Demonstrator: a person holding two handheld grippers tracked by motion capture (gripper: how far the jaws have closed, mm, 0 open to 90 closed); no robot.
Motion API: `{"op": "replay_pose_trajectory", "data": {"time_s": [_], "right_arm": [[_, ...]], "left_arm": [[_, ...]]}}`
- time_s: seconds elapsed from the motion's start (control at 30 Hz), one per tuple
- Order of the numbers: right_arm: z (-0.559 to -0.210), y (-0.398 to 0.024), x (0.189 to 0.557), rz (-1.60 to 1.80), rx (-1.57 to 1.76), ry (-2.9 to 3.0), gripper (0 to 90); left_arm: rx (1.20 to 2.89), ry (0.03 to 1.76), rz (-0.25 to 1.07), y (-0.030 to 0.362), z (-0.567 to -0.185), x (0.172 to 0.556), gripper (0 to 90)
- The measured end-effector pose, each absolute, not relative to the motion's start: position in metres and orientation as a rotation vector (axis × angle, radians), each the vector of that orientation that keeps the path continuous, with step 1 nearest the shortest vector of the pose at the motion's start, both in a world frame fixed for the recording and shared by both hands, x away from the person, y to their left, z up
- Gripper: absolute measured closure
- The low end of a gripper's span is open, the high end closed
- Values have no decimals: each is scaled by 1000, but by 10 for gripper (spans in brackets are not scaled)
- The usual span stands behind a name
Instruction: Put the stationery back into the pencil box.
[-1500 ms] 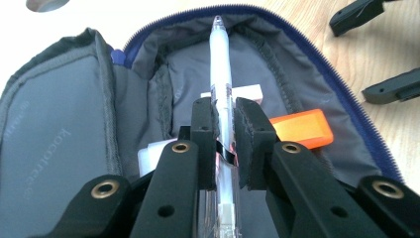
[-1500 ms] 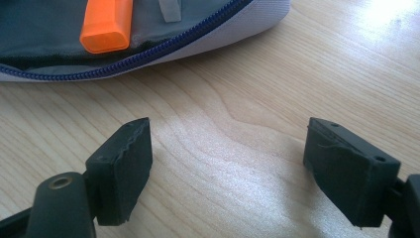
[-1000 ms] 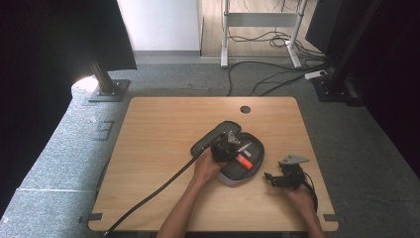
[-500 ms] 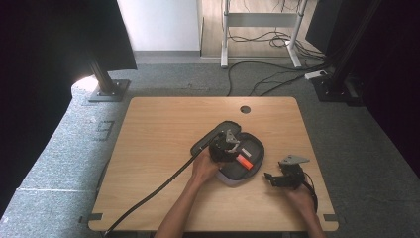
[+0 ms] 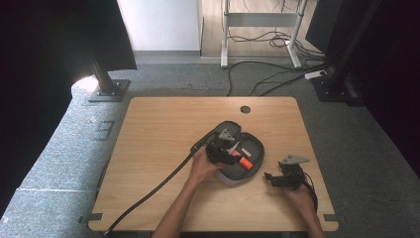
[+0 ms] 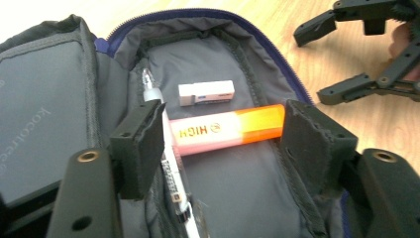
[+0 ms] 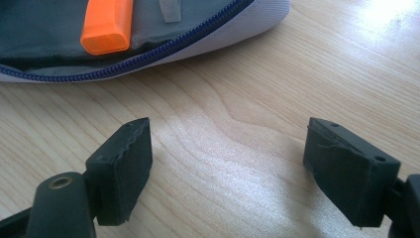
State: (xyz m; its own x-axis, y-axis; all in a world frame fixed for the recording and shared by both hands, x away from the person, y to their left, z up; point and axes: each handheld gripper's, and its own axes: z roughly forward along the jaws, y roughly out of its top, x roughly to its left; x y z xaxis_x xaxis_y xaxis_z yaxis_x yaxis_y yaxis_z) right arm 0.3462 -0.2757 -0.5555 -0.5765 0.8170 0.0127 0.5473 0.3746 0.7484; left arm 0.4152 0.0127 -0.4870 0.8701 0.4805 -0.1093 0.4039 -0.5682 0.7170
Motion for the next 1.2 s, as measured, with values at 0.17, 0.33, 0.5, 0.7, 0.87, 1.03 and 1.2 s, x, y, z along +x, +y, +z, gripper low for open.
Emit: {"op": "replay_pose_trajectory", "data": {"time_s": [0.17,0.33,0.5,0.7,0.87,1.03,1.2], "right_arm": [[-555,-276,346,1035,1191,2280,187],[-555,-276,346,1035,1192,2280,187],[-555,-276,346,1035,1192,2278,187],[-555,-276,346,1035,1191,2278,187],[-555,-276,346,1035,1193,2278,187],[-555,-276,346,1035,1191,2278,187],[-555,-276,346,1035,1191,2278,187]], "left_arm": [[2229,632,95,19,-485,411,299],[2222,613,88,25,-481,405,271],[2224,585,100,28,-476,399,251],[2200,564,111,35,-471,394,233],[2198,555,126,39,-470,389,222],[2197,540,146,43,-468,383,208],[2173,528,165,49,-462,378,200]]}}
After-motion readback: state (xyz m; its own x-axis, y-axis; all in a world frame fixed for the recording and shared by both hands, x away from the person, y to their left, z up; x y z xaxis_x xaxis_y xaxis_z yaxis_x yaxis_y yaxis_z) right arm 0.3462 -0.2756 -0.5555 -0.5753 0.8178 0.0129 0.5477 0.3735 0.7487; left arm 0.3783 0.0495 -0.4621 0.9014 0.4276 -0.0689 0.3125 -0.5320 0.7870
